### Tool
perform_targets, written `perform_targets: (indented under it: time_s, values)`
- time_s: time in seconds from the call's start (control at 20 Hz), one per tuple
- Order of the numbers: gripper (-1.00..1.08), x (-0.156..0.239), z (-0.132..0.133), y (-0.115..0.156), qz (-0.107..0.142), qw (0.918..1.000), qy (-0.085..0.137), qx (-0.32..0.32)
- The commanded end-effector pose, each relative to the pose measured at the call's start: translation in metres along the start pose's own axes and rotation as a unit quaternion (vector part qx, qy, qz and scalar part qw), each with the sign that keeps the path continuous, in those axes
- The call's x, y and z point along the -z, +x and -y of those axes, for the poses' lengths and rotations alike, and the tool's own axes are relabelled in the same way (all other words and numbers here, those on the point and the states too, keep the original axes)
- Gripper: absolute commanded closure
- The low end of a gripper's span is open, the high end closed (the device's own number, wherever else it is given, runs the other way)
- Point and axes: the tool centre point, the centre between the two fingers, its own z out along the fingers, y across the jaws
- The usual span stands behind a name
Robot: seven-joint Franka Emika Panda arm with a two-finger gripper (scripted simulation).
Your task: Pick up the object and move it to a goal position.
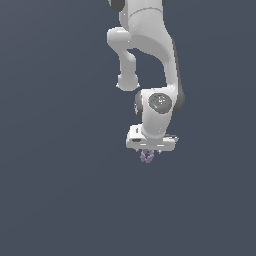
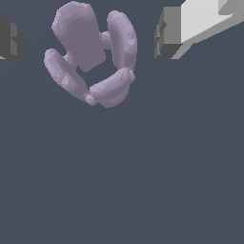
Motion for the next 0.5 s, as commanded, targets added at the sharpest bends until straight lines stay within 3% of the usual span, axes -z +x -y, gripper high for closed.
perform_targets:
  time_s: [0.0, 0.35, 0.4, 0.45]
  values:
    - [-0.92, -0.014, 0.0, -0.001, 0.0, 1.0, 0.0, -0.001]
    - [-0.92, -0.028, 0.0, 0.001, 0.0, 1.0, 0.0, -0.001]
    - [1.08, -0.028, 0.0, 0.001, 0.0, 1.0, 0.0, -0.001]
    - [1.08, -0.028, 0.0, 0.001, 0.0, 1.0, 0.0, -0.001]
